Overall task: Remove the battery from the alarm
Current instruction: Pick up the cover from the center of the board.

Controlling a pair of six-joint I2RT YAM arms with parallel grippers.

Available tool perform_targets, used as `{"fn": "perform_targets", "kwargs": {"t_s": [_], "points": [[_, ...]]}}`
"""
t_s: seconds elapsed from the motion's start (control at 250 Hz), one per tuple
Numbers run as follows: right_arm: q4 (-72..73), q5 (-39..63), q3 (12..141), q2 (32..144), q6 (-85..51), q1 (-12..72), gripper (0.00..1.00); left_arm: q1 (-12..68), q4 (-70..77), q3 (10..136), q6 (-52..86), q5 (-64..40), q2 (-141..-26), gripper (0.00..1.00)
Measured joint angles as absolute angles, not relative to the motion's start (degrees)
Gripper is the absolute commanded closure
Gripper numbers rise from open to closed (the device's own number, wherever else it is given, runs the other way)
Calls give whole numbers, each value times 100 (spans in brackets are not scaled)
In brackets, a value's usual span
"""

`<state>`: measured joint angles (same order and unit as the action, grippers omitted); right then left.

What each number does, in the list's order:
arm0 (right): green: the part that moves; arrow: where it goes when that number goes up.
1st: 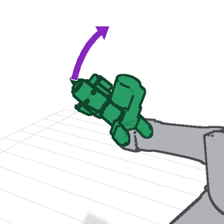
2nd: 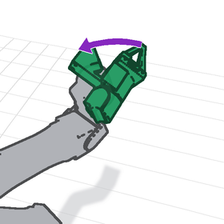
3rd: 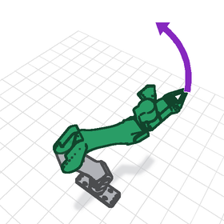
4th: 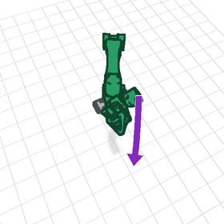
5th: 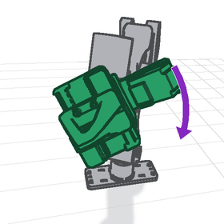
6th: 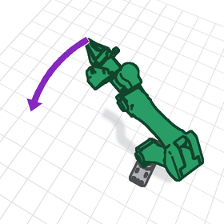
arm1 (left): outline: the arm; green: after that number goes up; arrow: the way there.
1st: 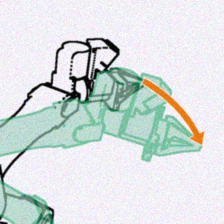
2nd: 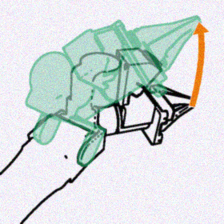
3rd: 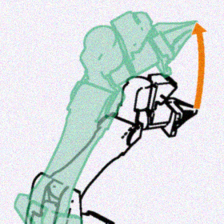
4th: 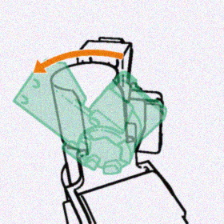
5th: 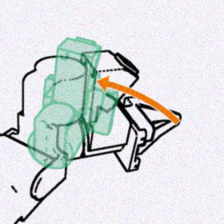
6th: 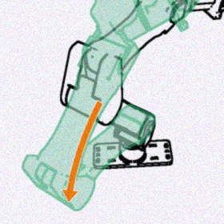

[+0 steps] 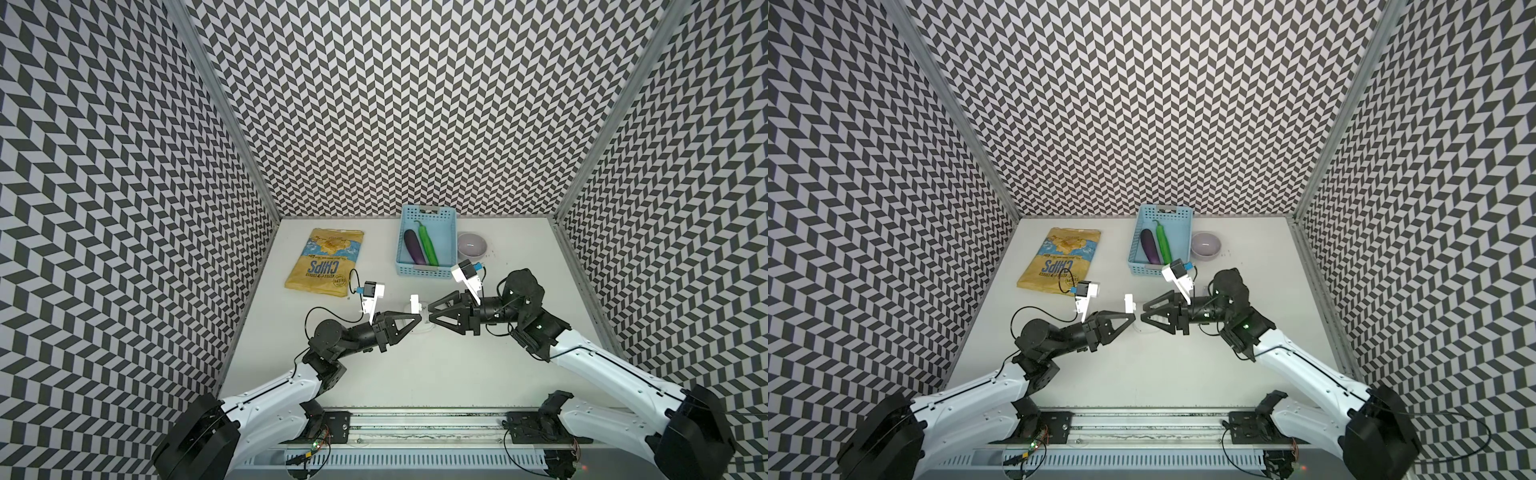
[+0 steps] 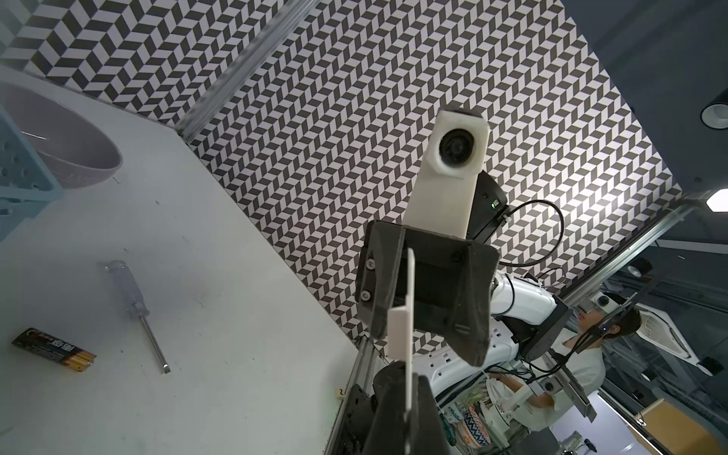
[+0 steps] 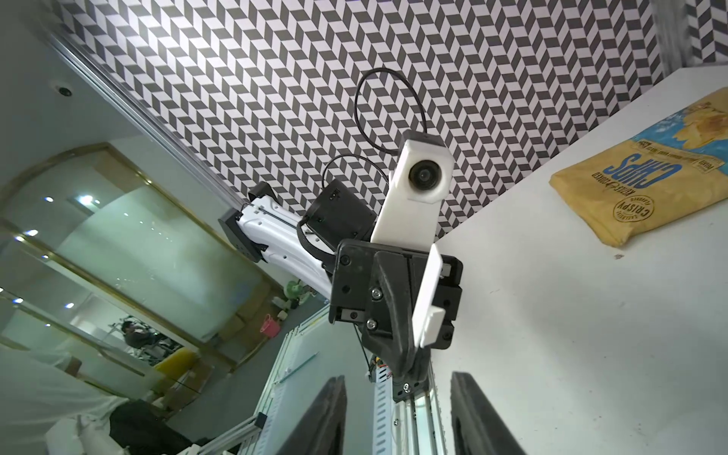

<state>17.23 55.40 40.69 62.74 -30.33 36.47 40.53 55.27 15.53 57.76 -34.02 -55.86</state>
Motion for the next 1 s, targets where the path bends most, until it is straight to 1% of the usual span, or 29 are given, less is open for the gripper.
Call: {"fn": "perform_targets", "kwargs": {"t_s": [0.176,0.268,0.389,0.757,0.909,1.001], "points": [[1682,5524,4372,6560,-3122,3730,67,4053,5524,1553,5804,-3385,-5638,100],[1586,5485,4525,6707,-3111,3774,70,4051,5524,1553,5817,-3380,-5658,100],[1455,5443,4635,6785,-3098,3782,71,4053,5522,1553,5817,-3365,-5662,100],[1105,5151,4724,6930,-3002,3813,70,4053,5474,1555,5813,-3339,-5660,100],[982,5076,4783,6984,-2956,3813,82,4053,5454,1555,5784,-3339,-5658,100],[884,5081,4847,6995,-2941,3813,87,4053,5406,1555,5763,-3332,-5658,100]]}}
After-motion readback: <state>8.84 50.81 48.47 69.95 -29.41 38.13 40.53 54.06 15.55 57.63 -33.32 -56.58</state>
